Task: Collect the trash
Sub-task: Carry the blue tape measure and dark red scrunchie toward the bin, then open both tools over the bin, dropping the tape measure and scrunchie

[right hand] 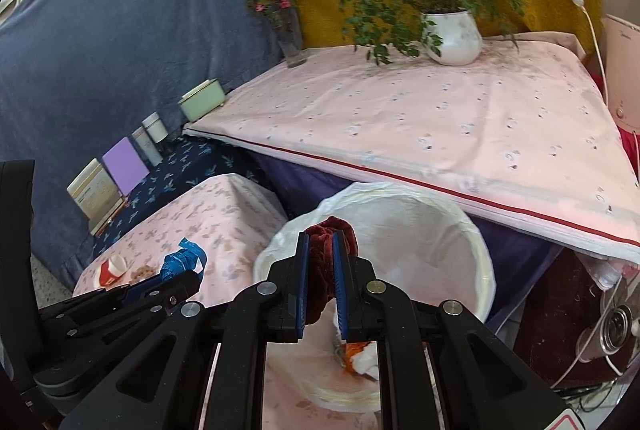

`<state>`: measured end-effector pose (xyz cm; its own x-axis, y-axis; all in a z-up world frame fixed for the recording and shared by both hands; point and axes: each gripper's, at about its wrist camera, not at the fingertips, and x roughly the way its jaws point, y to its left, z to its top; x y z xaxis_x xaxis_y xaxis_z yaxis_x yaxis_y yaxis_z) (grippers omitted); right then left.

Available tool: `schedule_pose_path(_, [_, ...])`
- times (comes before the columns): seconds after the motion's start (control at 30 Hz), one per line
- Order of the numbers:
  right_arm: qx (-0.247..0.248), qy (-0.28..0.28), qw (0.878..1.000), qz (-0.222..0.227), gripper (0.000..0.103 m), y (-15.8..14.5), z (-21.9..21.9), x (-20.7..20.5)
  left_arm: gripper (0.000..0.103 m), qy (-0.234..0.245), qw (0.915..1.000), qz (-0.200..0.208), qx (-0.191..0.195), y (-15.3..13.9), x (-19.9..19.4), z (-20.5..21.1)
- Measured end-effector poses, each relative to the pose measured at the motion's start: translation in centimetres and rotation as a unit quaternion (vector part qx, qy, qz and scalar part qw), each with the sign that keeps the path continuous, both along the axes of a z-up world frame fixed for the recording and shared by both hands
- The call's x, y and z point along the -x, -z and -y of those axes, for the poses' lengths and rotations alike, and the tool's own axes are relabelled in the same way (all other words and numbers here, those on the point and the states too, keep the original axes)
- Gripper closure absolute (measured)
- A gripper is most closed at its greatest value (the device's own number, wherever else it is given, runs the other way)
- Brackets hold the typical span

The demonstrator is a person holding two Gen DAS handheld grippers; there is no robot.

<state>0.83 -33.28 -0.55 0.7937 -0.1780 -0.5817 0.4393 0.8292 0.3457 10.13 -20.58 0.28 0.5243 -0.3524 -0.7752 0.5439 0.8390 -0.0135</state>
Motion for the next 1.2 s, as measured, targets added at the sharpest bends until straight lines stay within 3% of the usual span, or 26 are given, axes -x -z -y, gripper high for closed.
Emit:
schedule_pose_path(0.27, [-0.009,0.022,1.0,-0.006,0.092,1.1,2.1,1.0,0.084,0.028,0.9995,-0.009,-0.011,0.9,0.6,3.1])
schedule_pose_path(0.33, [-0.01,0.024,1.0,-0.006,0.092,1.2,2.4,1.0,0.076,0.03,0.9994,-0.01,-0.014,1.0,0.7,3.5])
schedule_pose_path(0.4, [-0.011,0.025,1.0,-0.006,0.092,1.3,2.6,1.1,0.053,0.028,0.9995,-0.006,-0.012,1.0,0.7,3.6])
schedule_pose_path(0.47, [-0.012,0.025,1.0,-0.007,0.092,1.3,2.7,1.0,0.05,0.027,0.9996,0.0,-0.011,0.8,0.8,3.7])
schedule_pose_path(0.97, [-0.009,0.011,1.0,-0.011,0.092,1.4,2.0,-0.4,0.047,0.011,0.9998,-0.009,-0.011,1.1,-0.3,2.9])
schedule_pose_path(1.13, [-0.004,0.008,1.0,-0.01,0.082,1.2,1.3,-0.8,0.047,0.004,0.9999,-0.012,-0.009,1.2,-0.5,2.3])
schedule_pose_path(1.2, [-0.005,0.007,1.0,-0.008,0.074,1.1,1.0,-0.8,0.041,0.0,0.9999,-0.012,-0.008,1.2,-0.7,2.0])
